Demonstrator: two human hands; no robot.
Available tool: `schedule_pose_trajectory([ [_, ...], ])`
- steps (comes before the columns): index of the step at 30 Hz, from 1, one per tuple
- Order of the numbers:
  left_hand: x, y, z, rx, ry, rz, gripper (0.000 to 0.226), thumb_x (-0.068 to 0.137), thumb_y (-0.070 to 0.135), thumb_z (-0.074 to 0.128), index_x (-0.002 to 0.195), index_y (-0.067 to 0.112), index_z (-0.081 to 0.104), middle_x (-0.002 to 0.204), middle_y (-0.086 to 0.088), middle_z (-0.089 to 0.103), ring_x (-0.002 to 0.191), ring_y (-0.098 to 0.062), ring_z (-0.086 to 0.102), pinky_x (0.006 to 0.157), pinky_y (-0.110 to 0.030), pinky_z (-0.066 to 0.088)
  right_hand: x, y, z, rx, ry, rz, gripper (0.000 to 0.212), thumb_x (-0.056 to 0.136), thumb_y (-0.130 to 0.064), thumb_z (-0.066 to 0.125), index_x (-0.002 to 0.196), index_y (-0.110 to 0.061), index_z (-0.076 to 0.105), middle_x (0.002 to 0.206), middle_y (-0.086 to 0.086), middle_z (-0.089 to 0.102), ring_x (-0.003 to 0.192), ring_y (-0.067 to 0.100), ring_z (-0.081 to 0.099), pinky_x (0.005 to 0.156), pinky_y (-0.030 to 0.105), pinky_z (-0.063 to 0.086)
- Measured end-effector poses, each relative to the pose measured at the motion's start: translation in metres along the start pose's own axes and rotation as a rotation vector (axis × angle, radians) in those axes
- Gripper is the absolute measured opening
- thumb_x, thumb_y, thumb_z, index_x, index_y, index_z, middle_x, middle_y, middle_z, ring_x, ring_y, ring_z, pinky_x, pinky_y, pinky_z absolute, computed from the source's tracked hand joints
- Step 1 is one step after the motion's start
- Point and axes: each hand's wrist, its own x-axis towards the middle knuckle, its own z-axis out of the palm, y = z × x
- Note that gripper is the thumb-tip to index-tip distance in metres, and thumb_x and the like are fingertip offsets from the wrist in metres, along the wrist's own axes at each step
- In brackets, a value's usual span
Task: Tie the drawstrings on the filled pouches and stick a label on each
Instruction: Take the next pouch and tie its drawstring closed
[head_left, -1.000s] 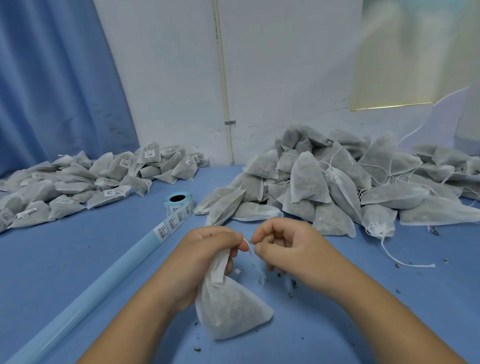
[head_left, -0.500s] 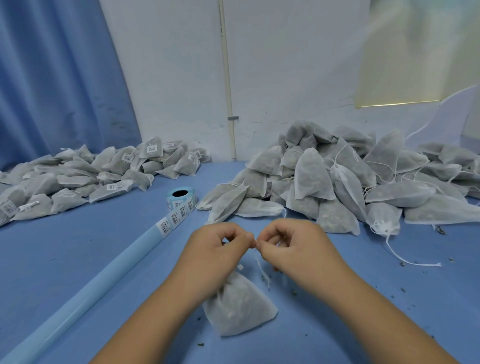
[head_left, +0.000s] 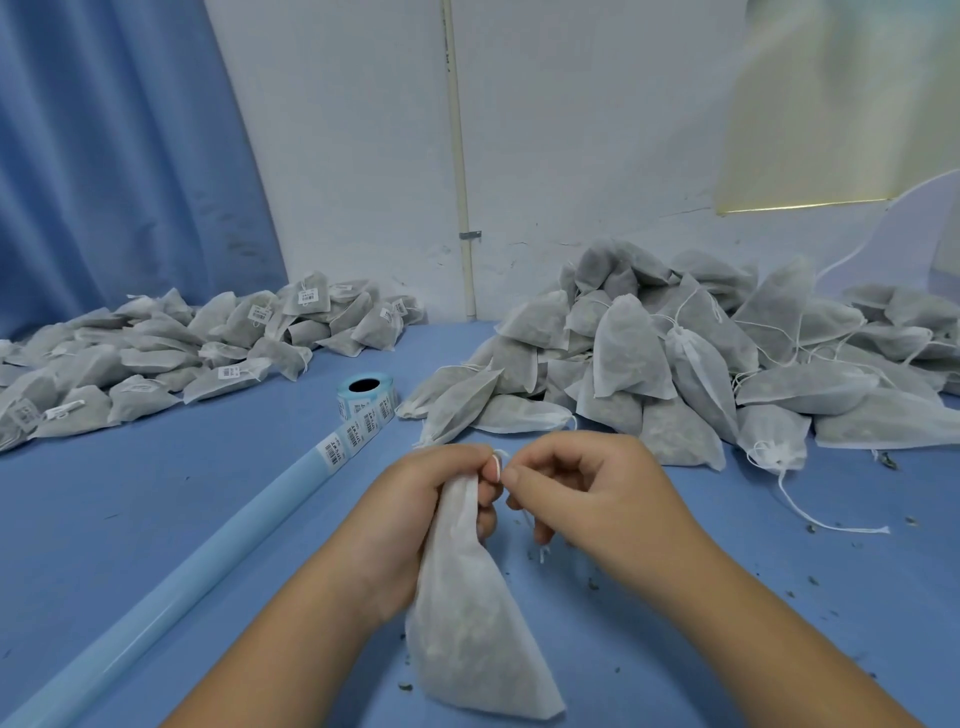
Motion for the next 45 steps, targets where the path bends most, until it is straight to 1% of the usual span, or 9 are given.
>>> schedule_pose_trajectory([
  [7,0.0,-0.005,0.006,0.454,0.236,0.254,0.037,0.091,0.021,0.06,0.054,0.024,0.066,0.059,0.008,0.057,0.056,-0.009,0.048,0.059,-0.022,0.038,0.004,0.003,-0.001,-0.071,0.054,0.075,0.009,0.08,-0.024,0.075,0.071,-0.02,0.072,0.067,-0.006,0.071,0.049,0.008,0.061,0.048,0.016,0.044],
  [14,0.002,-0.008,0.006,0.568,0.275,0.202,0.027,0.089,0.025,0.062,0.065,0.019,0.074,0.059,0.008,0.062,0.053,-0.009,0.052,0.063,-0.027,0.042,0.005,0.012,-0.002,-0.452,0.01,-0.02,0.021,0.085,-0.031,0.069,0.068,-0.027,0.059,0.063,-0.017,0.061,0.054,0.001,0.054,0.05,0.017,0.041],
  [19,0.002,-0.008,0.006,0.618,0.285,0.172,0.026,0.089,0.025,0.064,0.065,0.022,0.075,0.058,0.008,0.062,0.051,-0.006,0.053,0.058,-0.02,0.041,0.005,0.015,-0.004,-0.636,-0.062,-0.064,0.022,0.085,-0.026,0.059,0.067,-0.03,0.049,0.059,-0.017,0.053,0.061,0.002,0.049,0.052,0.02,0.036],
  [25,0.001,-0.006,0.007,0.552,0.251,0.163,0.031,0.087,0.023,0.068,0.056,0.022,0.069,0.059,0.005,0.061,0.051,-0.009,0.051,0.053,-0.017,0.041,0.005,0.014,-0.006,-0.369,-0.089,0.066,0.019,0.076,-0.019,0.059,0.06,-0.027,0.053,0.051,-0.013,0.05,0.047,0.002,0.041,0.05,0.02,0.038],
  [28,0.001,-0.007,0.008,0.585,0.273,0.175,0.023,0.084,0.029,0.069,0.062,0.022,0.071,0.054,0.006,0.058,0.05,-0.01,0.049,0.052,-0.018,0.038,0.007,0.014,-0.008,-0.242,-0.07,0.131,0.018,0.075,-0.02,0.059,0.059,-0.026,0.056,0.05,-0.012,0.05,0.05,0.006,0.047,0.056,0.029,0.045],
  [33,0.0,-0.008,0.009,0.581,0.294,0.192,0.02,0.083,0.034,0.071,0.064,0.027,0.072,0.055,0.006,0.058,0.053,-0.01,0.051,0.059,-0.024,0.04,0.008,0.014,-0.01,-0.214,-0.063,0.154,0.018,0.076,-0.022,0.059,0.06,-0.029,0.056,0.049,-0.012,0.05,0.053,0.009,0.054,0.046,0.019,0.04],
  [37,0.001,-0.007,0.009,0.511,0.308,0.217,0.028,0.088,0.028,0.067,0.059,0.027,0.071,0.066,0.012,0.064,0.06,-0.008,0.055,0.07,-0.03,0.043,0.008,0.012,-0.007,-0.138,-0.004,0.139,0.007,0.079,-0.023,0.061,0.073,-0.026,0.059,0.06,-0.009,0.062,0.055,0.008,0.061,0.049,0.021,0.045],
  [40,0.001,-0.007,0.009,0.498,0.31,0.237,0.031,0.089,0.025,0.066,0.058,0.026,0.069,0.067,0.011,0.064,0.06,-0.008,0.055,0.07,-0.03,0.043,0.007,0.009,-0.003,-0.064,0.016,0.138,0.009,0.082,-0.022,0.065,0.086,-0.027,0.059,0.074,-0.008,0.068,0.058,0.014,0.064,0.055,0.029,0.049],
  [45,0.003,-0.011,0.009,0.549,0.333,0.261,0.032,0.09,0.027,0.065,0.058,0.029,0.068,0.066,0.004,0.064,0.058,-0.012,0.052,0.068,-0.029,0.045,0.008,0.009,0.002,-0.036,0.077,0.132,0.014,0.083,-0.009,0.066,0.084,-0.022,0.063,0.074,0.001,0.071,0.069,0.02,0.069,0.063,0.04,0.053],
])
